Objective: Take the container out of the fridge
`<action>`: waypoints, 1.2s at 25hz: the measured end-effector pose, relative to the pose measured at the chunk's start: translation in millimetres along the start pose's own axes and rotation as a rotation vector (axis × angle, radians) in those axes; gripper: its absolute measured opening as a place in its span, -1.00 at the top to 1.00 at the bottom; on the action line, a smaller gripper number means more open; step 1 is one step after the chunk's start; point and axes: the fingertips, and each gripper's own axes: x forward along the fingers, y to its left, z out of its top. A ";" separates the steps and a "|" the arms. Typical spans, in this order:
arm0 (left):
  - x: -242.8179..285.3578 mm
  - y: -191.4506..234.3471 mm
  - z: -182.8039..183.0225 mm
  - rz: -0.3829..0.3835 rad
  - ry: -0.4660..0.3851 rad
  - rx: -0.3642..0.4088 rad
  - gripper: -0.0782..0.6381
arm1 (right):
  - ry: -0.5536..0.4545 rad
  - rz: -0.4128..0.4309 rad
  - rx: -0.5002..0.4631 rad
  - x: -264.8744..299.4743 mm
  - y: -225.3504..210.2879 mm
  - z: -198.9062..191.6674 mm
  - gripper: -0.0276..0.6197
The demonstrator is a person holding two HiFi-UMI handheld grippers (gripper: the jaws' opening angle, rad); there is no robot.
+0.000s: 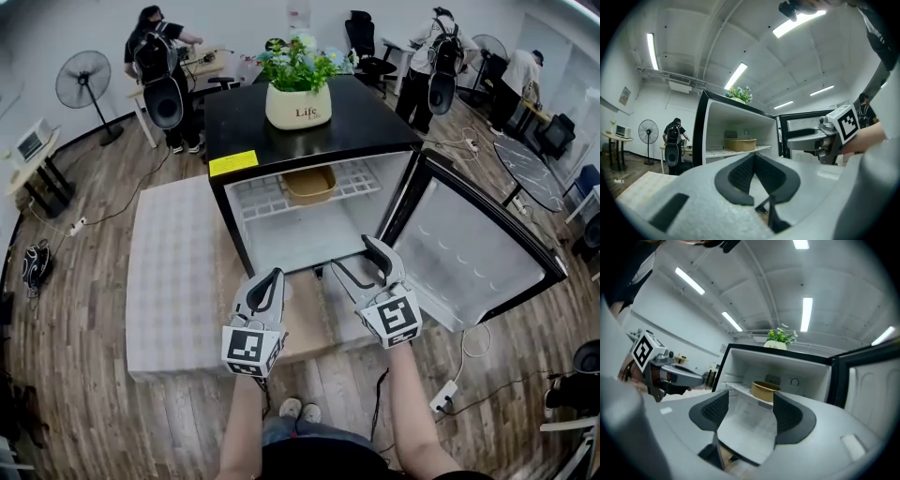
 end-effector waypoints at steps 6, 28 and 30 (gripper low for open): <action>-1.0 3.1 -3.6 -0.005 0.005 0.001 0.76 | 0.165 0.119 -0.356 43.1 3.7 1.6 0.06; -11.6 0.9 -7.4 -0.030 0.014 -0.003 0.76 | 0.545 0.233 -1.018 132.8 -25.7 -31.1 0.21; -13.4 0.3 -7.6 -0.032 0.015 -0.003 0.77 | 0.566 0.250 -1.041 136.1 -25.6 -34.8 0.26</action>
